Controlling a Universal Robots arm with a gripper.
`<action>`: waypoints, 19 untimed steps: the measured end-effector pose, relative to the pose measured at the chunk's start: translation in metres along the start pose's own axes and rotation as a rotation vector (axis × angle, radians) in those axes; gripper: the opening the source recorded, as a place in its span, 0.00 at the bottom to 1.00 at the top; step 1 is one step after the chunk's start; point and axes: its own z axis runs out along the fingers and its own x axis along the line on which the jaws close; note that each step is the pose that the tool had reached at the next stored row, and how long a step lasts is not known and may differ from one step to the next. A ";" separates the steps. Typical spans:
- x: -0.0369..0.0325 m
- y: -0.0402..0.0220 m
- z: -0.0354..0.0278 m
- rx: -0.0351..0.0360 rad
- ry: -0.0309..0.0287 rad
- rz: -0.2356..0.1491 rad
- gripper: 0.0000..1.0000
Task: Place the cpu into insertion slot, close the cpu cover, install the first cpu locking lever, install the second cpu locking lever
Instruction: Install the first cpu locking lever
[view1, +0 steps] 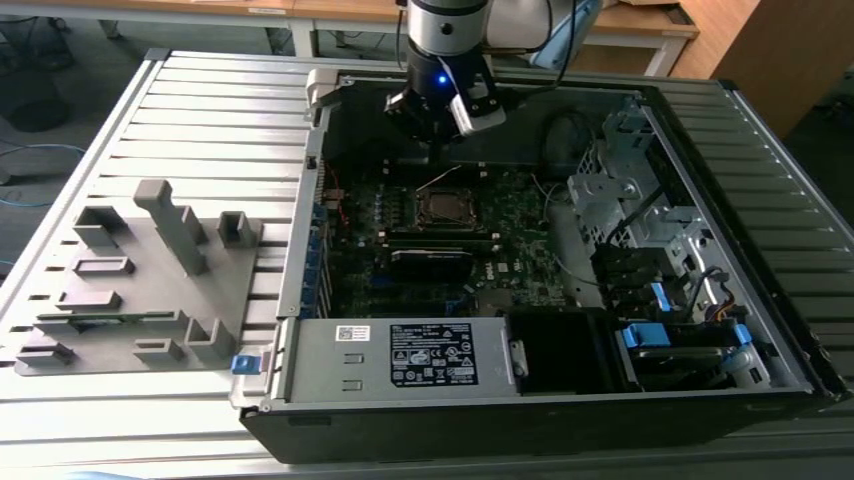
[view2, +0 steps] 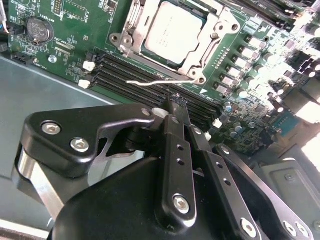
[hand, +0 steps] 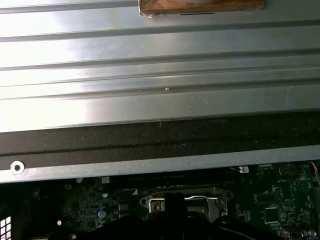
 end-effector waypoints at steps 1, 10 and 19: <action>-0.0001 -0.0005 0.0000 -0.0047 -0.0001 0.000 0.11; -0.0004 -0.0038 -0.0001 -0.0438 0.0024 0.002 0.11; -0.0004 -0.0051 0.0034 -0.0440 0.0025 0.002 0.11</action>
